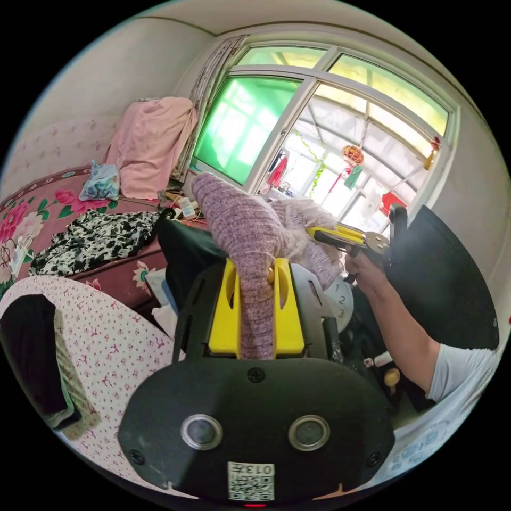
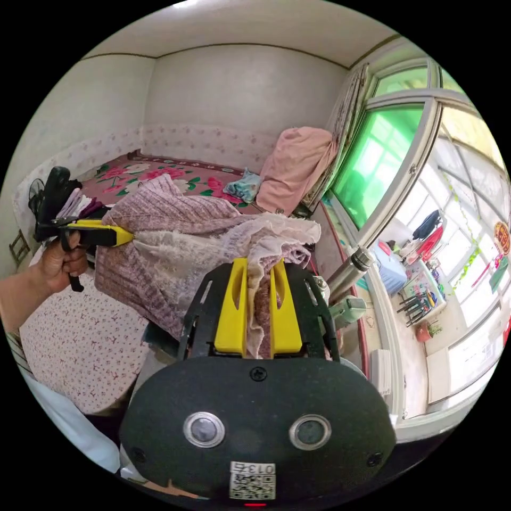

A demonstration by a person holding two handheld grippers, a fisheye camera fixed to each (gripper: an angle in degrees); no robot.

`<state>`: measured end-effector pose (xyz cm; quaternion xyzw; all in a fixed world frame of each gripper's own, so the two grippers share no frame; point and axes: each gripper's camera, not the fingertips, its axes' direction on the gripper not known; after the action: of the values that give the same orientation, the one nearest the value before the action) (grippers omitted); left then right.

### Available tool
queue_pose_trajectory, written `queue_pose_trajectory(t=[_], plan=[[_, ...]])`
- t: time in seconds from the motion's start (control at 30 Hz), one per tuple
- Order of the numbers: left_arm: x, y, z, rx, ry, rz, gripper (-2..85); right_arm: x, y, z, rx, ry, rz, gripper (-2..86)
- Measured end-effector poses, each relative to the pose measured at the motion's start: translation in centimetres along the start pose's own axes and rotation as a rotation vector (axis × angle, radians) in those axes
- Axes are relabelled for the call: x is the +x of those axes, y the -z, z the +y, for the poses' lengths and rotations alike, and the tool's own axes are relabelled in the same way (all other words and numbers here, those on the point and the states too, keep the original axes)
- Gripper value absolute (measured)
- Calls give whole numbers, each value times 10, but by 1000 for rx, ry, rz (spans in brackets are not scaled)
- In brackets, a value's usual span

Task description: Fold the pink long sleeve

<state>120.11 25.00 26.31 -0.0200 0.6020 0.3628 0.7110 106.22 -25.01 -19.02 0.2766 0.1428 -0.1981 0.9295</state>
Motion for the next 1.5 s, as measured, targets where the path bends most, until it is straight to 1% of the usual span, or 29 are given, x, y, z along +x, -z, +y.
queue_pose_trajectory(t=[0.1, 0.17, 0.23, 0.3, 0.37, 0.4, 0.43, 0.5, 0.57, 0.6, 0.67, 0.7, 0.73, 0.77, 0.8, 0.83, 0.9, 1.0, 1.1, 1.13, 1.17, 1.23, 1.27, 1.3, 1.33, 1.37, 1.4, 1.47, 1.5], plan=[[-4, -54, -15, -57, 40, -64, 105, 29, -39, -20, -62, -35, -30, 75], [-8, -84, -16, -111, 61, -134, 110, 44, -69, -25, -152, -63, -34, 89], [-14, -99, -14, -72, 110, -78, 119, 51, -84, -25, -210, -57, -40, 107], [-15, -101, -13, -83, 113, -30, 122, 63, -76, -23, -170, -86, -67, 115], [-13, -90, -9, -60, 69, -52, 117, 83, -44, -16, -52, -135, -55, 101], [-10, -80, -7, -6, 38, -99, 99, 87, -36, -14, -26, -136, -31, 94], [-5, -71, -9, 60, 11, -182, 88, 89, -21, -13, 19, -126, 17, 67], [8, -72, -20, 129, -46, -282, 84, 85, -6, -17, 88, -68, -13, 41], [25, -93, -40, 97, -137, -338, 83, 67, -3, -31, 119, 23, -99, 23], [36, -114, -52, 58, -191, -366, 81, 61, -5, -34, 115, 52, -98, 19], [48, -147, -65, -5, -253, -416, 72, 36, -25, -43, 54, 161, 19, 7], [51, -171, -69, -76, -280, -473, 64, 32, -33, -44, 23, 173, 53, 6], [48, -192, -70, -142, -288, -525, 58, 27, -53, -44, -78, 203, 107, 4], [46, -200, -69, -157, -280, -535, 56, 26, -74, -39, -185, 239, 113, 3], [39, -210, -67, -152, -236, -507, 51, 27, -80, -35, -178, 230, 92, 2], [31, -216, -67, -157, -160, -463, 47, 33, -84, -28, -122, 170, 65, 1], [25, -223, -68, -164, -104, -430, 41, 42, -85, -28, -106, 111, 17, 0], [31, -227, -72, -204, -139, -448, 30, 39, -86, -38, -136, 140, 10, -1], [43, -212, -70, -153, -155, -426, 15, 36, -79, -46, -140, 154, 31, -1], [49, -201, -66, -116, -160, -421, 10, 35, -68, -48, -106, 136, 46, -1], [53, -195, -62, -91, -176, -416, 8, 31, -52, -47, -13, 127, 63, -1], [78, -174, -40, 42, -305, -459, 4, 19, -30, -47, 128, 148, 78, -2], [84, -171, -33, 77, -336, -487, 3, 9, -22, -48, 182, 179, 73, -2], [95, -169, -20, 135, -406, -540, 1, 4, -21, -50, 195, 199, 63, -2], [101, -174, -10, 117, -469, -573, 0, -5, -23, -54, 193, 229, 41, -2], [101, -180, -8, 76, -480, -577, -1, -12, -31, -58, 161, 257, 32, -2], [96, -193, -4, -28, -471, -559, -2, -15, -38, -59, 133, 268, 32, -2], [89, -199, 4, -47, -456, -556, -3, -25, -82, -57, -103, 337, -22, -3], [86, -197, 6, -48, -445, -546, -3, -27, -91, -54, -121, 327, -55, -3]])
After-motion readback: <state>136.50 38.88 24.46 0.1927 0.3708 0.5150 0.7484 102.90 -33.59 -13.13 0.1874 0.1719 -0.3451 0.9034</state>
